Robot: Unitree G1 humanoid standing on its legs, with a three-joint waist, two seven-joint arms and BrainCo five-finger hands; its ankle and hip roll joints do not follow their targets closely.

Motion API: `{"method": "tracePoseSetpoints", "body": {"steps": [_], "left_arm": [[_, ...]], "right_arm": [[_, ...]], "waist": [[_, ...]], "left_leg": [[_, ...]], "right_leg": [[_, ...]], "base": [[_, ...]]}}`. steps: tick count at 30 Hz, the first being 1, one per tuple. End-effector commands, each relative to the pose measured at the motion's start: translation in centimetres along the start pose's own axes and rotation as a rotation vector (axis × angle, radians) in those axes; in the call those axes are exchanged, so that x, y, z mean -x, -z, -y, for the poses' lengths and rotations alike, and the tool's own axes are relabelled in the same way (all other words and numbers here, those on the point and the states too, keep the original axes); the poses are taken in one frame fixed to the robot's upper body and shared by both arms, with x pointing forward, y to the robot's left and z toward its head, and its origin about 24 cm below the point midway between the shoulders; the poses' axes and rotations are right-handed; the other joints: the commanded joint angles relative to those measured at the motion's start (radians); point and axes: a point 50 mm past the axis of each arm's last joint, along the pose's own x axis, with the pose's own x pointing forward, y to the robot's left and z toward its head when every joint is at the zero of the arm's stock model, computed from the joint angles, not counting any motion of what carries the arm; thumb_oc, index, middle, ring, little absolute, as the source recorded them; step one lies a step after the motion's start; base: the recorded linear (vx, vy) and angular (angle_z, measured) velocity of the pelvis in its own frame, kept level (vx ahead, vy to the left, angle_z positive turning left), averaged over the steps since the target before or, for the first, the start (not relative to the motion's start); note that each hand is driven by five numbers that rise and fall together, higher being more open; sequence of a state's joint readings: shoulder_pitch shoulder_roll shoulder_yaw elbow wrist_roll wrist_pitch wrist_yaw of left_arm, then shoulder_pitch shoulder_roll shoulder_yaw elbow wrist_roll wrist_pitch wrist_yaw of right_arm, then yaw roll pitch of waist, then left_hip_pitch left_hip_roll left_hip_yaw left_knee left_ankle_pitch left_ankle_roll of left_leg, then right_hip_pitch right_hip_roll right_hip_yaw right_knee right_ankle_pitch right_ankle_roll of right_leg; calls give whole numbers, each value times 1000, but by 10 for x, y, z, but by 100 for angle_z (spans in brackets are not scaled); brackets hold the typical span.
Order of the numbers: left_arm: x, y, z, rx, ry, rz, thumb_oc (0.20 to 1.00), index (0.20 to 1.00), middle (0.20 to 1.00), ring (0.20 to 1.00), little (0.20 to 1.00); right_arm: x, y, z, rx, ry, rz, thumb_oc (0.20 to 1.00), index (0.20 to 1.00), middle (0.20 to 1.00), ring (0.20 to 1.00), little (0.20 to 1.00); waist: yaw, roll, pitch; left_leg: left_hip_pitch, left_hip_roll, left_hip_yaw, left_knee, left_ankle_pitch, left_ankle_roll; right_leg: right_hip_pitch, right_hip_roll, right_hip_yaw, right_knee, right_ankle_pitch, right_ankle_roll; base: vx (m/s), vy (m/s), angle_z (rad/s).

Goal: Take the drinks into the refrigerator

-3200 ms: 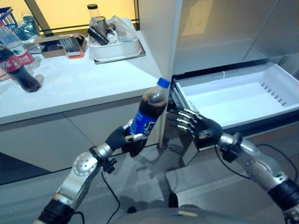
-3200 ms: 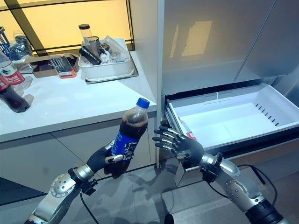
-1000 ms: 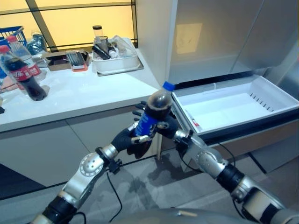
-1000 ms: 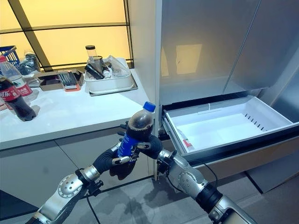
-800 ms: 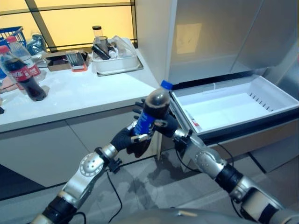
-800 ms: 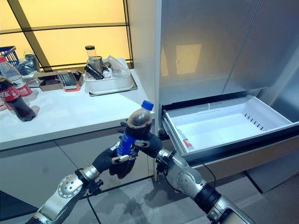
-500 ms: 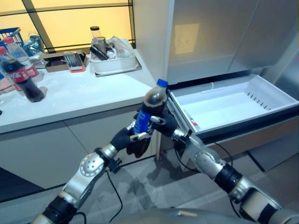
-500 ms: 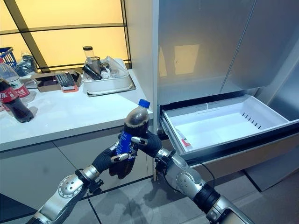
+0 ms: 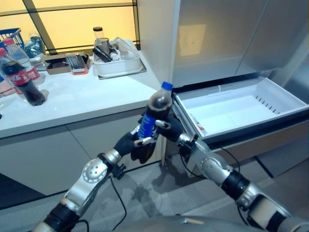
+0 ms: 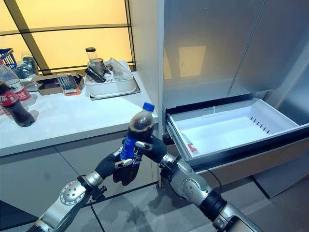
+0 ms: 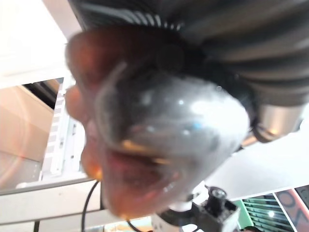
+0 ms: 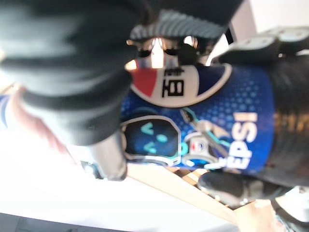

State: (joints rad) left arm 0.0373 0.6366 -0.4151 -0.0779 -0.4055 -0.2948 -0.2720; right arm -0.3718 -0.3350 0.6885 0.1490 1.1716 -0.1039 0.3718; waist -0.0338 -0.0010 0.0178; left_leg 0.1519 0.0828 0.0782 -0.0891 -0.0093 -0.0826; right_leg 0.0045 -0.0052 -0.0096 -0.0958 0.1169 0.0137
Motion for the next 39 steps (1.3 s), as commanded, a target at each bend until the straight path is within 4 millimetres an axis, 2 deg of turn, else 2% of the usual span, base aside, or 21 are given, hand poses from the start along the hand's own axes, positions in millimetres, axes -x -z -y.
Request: {"method": "tracePoseSetpoints", "body": {"steps": [1, 3, 4, 5, 6, 14, 32, 39], "left_arm": [[-28, -44, 11, -117, 157, 246, 200, 200, 200, 200, 200], [-27, -42, 10, -109, 145, 237, 200, 200, 200, 200, 200], [-27, -40, 10, -100, 135, 231, 300, 300, 300, 300, 300], [-26, -40, 10, -100, 135, 231, 868, 868, 868, 868, 868], [-26, -38, 9, -90, 123, 223, 1000, 1000, 1000, 1000, 1000], [-22, -34, 7, -71, 107, 205, 1000, 1000, 1000, 1000, 1000], [-18, -32, 4, -59, 73, 194, 1000, 1000, 1000, 1000, 1000], [-12, -27, -1, -52, 40, 168, 1000, 1000, 1000, 1000, 1000]], "right_arm": [[-46, -38, -33, -21, -176, 183, 200, 200, 200, 200, 200], [-45, -40, -33, -23, -173, 190, 200, 200, 200, 200, 200], [-44, -41, -33, -24, -173, 197, 200, 200, 200, 200, 200], [-44, -41, -33, -24, -173, 197, 200, 200, 200, 200, 200], [-44, -42, -33, -21, -170, 205, 200, 200, 200, 200, 200], [-39, -56, -26, -25, -131, 279, 200, 200, 200, 200, 200], [-36, -62, -22, -36, -101, 324, 200, 200, 200, 200, 200], [-29, -76, -18, -6, -81, 379, 200, 200, 200, 200, 200]], "waist": [[14, -46, -5], [13, -46, -6], [13, -46, -6], [13, -46, -6], [13, -45, -7], [12, -45, -7], [13, -42, -8], [12, -43, -8]], "left_leg": [[8, -89, -40, 9, -50, 77], [8, -89, -40, 9, -50, 77], [8, -89, -40, 9, -50, 78], [8, -89, -40, 9, -50, 78], [8, -88, -40, 9, -51, 78], [13, -88, -38, 9, -53, 78], [16, -86, -37, 9, -55, 79], [17, -85, -37, 8, -55, 79]], "right_leg": [[93, -27, -59, 49, -115, 46], [94, -28, -59, 48, -115, 46], [95, -28, -59, 48, -115, 46], [95, -28, -59, 48, -115, 46], [94, -28, -58, 48, -115, 46], [96, -27, -54, 47, -115, 47], [99, -27, -56, 49, -118, 47], [101, -27, -60, 48, -118, 46]], "base": [[0, 0, 0], [0, 0, 0], [0, 0, 0], [0, 0, 0], [0, 0, 0], [0, 0, 0], [0, 0, 0], [0, 0, 0]]}}
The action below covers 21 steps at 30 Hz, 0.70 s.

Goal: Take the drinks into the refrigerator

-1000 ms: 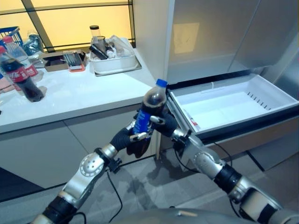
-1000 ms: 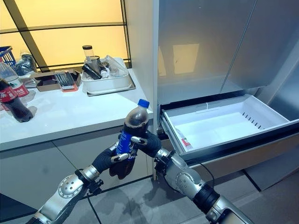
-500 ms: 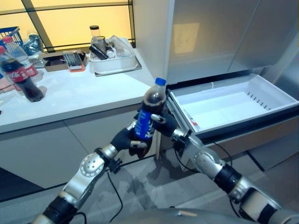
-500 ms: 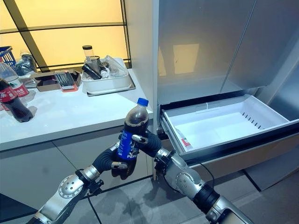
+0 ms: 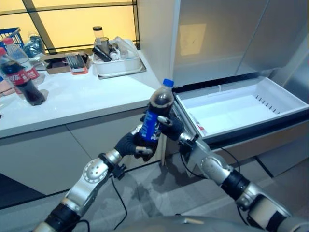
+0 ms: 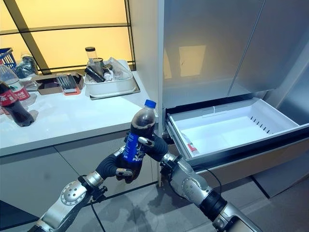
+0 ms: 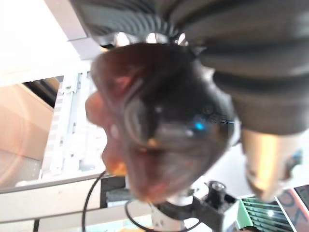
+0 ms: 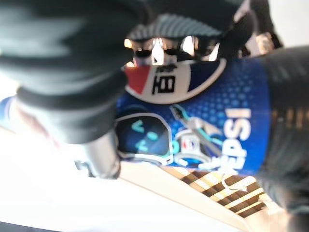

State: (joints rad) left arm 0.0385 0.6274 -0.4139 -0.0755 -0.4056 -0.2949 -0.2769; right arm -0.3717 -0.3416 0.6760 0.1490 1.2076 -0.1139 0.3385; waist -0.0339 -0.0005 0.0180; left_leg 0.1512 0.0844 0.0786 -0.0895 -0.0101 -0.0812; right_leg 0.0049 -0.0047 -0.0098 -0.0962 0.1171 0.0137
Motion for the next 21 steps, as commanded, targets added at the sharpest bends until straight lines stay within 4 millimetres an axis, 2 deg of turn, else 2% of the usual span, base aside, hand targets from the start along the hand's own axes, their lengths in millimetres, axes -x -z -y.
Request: {"method": "tracePoseSetpoints", "body": {"steps": [1, 8, 15, 21], "left_arm": [[-10, -26, -3, -57, 31, 159, 1000, 1000, 1000, 1000, 1000], [-4, -23, -6, -30, 11, 142, 1000, 1000, 1000, 1000, 1000], [-3, -21, -7, -9, 6, 138, 1000, 1000, 1000, 1000, 1000], [2, -19, -11, -5, -25, 127, 1000, 1000, 1000, 1000, 1000]], "right_arm": [[-30, -74, -24, 18, -125, 362, 200, 200, 200, 200, 200], [-20, -98, -17, 51, -80, 465, 200, 200, 200, 200, 200], [-14, -108, -11, 51, -42, 520, 200, 200, 200, 200, 200], [2, -122, -1, 83, 15, 580, 200, 200, 200, 200, 200]], "waist": [[13, -45, -9], [13, -47, -10], [12, -45, -10], [8, -44, -11]], "left_leg": [[18, -86, -38, 8, -55, 78], [18, -85, -40, 8, -54, 78], [19, -85, -41, 8, -55, 78], [21, -84, -41, 6, -55, 77]], "right_leg": [[100, -27, -59, 48, -118, 47], [100, -26, -60, 47, -118, 47], [100, -23, -61, 49, -121, 46], [104, -24, -63, 47, -121, 46]], "base": [[0, 0, 0], [0, 0, 0], [0, 0, 0], [0, 0, 0]]}}
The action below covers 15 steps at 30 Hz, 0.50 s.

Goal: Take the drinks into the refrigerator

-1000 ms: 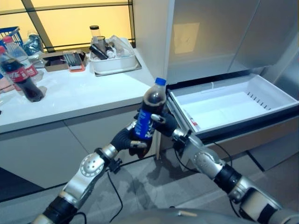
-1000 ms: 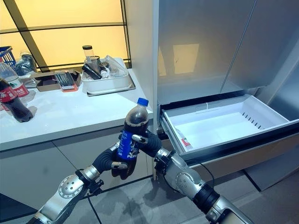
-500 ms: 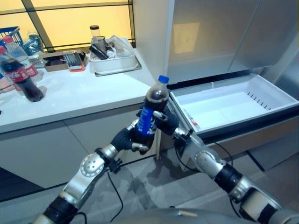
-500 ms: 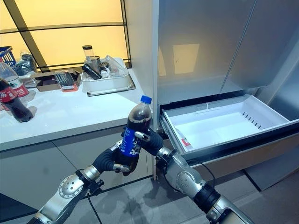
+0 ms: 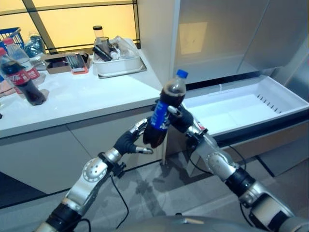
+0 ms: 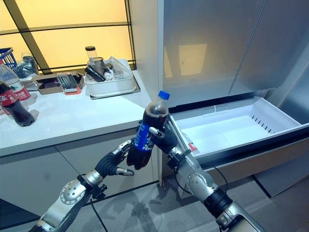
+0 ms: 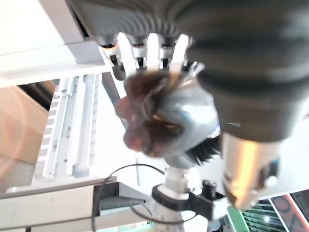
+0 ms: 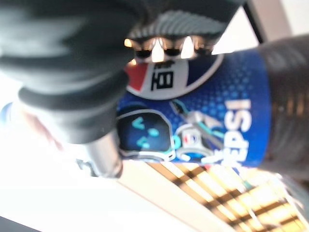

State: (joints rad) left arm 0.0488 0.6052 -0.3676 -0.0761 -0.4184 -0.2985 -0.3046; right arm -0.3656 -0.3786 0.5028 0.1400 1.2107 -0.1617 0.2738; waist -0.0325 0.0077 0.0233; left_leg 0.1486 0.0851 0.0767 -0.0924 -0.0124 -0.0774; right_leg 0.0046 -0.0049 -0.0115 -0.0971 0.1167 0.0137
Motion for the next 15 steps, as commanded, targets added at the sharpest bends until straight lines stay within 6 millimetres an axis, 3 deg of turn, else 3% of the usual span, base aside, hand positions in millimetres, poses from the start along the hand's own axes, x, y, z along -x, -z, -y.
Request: {"method": "tracePoseSetpoints", "body": {"steps": [1, 15], "left_arm": [[0, -16, -6, -17, -3, 100, 1000, 1000, 1000, 1000, 1000], [14, -5, -14, 20, -80, 57, 1000, 1000, 1000, 1000, 1000]], "right_arm": [[-22, -72, -19, -26, -109, 391, 200, 200, 200, 200, 200], [6, -106, 6, 33, 11, 541, 200, 200, 200, 200, 200]], "waist": [[6, -52, -17], [-2, -52, -19]], "left_leg": [[23, -85, -39, 9, -52, 74], [21, -86, -40, 7, -53, 75]], "right_leg": [[104, -24, -61, 48, -121, 46], [102, -23, -61, 46, -120, 47]], "base": [[0, 0, 0], [0, 0, 0]]}}
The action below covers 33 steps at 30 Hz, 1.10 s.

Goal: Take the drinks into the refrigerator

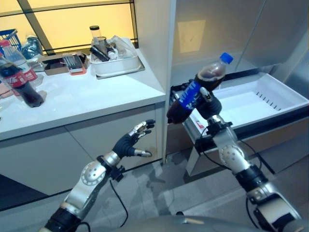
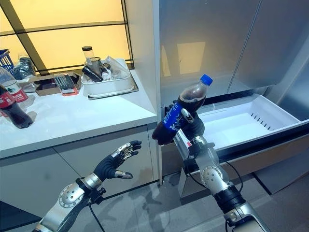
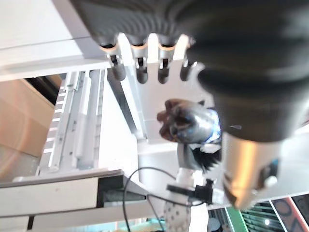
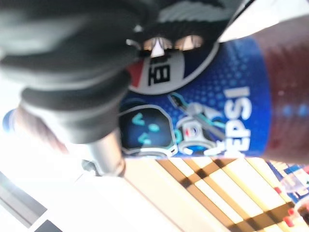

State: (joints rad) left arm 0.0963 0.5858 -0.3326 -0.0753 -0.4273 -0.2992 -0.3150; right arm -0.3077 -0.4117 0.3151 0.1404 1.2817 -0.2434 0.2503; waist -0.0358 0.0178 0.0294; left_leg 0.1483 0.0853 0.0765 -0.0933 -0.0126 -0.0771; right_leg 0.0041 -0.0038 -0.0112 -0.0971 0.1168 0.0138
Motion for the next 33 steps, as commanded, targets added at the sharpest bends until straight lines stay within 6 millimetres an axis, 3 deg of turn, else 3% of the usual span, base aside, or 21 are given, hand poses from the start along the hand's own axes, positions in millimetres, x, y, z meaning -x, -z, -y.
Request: {"method": "tracePoseSetpoints", "body": {"steps": [1, 16, 33], "left_arm": [[6, -11, -15, -16, -48, 69, 1000, 1000, 1000, 1000, 1000], [20, -10, -22, -20, -44, 39, 1000, 1000, 1000, 1000, 1000], [26, -6, -23, 4, -86, 26, 1000, 1000, 1000, 1000, 1000]], "right_arm": [[-24, -59, -25, 3, -138, 315, 200, 200, 200, 200, 200], [-7, -103, -3, 200, -57, 375, 200, 200, 200, 200, 200], [-7, -115, 8, 234, 0, 384, 200, 200, 200, 200, 200]], "waist": [[1, -63, -24], [0, -82, -7], [10, -88, -1]], "left_leg": [[22, -86, -40, 8, -52, 75], [-3, -87, -59, 6, -42, 73], [-12, -90, -74, 6, -38, 75]], "right_leg": [[102, -24, -61, 46, -120, 47], [86, -28, -78, 50, -116, 51], [84, -30, -93, 50, -114, 52]], "base": [[0, 0, 0], [0, 1, 1], [-1, 1, 3]]}}
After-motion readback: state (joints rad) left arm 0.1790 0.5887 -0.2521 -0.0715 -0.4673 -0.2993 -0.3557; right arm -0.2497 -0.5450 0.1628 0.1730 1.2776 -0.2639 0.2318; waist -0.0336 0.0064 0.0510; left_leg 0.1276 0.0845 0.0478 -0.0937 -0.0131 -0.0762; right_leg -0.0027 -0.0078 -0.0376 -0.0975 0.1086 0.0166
